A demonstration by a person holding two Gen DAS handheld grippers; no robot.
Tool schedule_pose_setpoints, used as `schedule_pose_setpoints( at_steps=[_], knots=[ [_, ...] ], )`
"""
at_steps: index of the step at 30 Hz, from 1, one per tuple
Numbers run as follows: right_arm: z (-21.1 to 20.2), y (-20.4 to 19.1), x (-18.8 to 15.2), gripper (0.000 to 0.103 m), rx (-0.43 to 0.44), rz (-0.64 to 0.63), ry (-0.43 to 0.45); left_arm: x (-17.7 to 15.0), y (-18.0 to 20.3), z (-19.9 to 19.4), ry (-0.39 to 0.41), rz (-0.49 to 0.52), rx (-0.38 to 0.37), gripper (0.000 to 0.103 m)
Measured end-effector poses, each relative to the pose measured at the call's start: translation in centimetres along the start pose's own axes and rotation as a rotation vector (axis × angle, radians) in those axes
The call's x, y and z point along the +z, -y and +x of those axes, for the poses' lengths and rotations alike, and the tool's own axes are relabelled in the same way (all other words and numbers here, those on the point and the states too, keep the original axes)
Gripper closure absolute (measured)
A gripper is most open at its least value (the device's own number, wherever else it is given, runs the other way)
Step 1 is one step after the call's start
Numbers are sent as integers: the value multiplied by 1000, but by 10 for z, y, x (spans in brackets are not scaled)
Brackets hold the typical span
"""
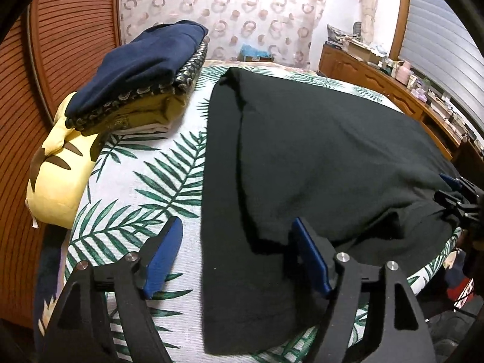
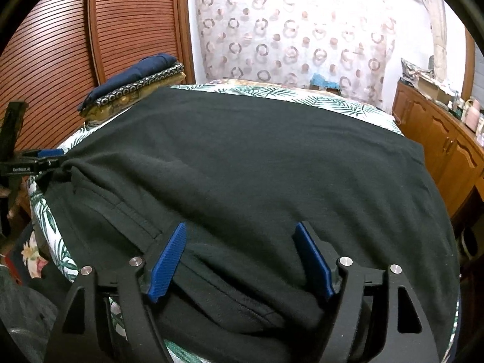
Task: Fold small clothes
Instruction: 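Pinch the folded shirt edge with the left tool and straighten it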
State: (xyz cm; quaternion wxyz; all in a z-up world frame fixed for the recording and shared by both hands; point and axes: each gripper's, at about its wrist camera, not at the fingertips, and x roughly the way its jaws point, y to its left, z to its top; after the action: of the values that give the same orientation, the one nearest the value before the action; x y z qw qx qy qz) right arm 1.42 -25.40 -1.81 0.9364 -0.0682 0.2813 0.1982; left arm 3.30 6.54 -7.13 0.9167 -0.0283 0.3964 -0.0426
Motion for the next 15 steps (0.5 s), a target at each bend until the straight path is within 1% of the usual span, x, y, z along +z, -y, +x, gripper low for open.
schedule_pose_setpoints(
  at_steps=[1,3,4,6,7,8,9,10,12,13,15],
  knots=[
    [0,0,0,27,-1,-2,0,0,0,1,0,3,0,28],
    [-1,1,-1,26,2,0,0,2,5,2,-2,27,9,41],
    [-1,2,-1,26,5,1,-1,3,7,3,-6,38,18,43],
    [-2,3,-1,26,9,2,-5,5,8,3,-10,42,10,56],
    [-2,3,0,26,9,2,-7,7,8,4,-13,41,2,61],
    [-3,3,0,26,10,2,-9,8,8,4,-16,41,-10,71],
    [-3,2,1,26,10,2,-11,10,9,4,-21,40,-33,84],
    [-2,2,2,26,9,1,-13,10,8,5,-26,36,-54,89],
    [-3,2,3,24,4,-2,-21,14,9,2,-15,28,-67,92],
    [-3,2,4,23,0,-5,-29,15,10,-2,5,22,-69,92],
    [-4,4,5,21,-9,-1,-45,22,12,-16,59,10,-96,92]
  ],
)
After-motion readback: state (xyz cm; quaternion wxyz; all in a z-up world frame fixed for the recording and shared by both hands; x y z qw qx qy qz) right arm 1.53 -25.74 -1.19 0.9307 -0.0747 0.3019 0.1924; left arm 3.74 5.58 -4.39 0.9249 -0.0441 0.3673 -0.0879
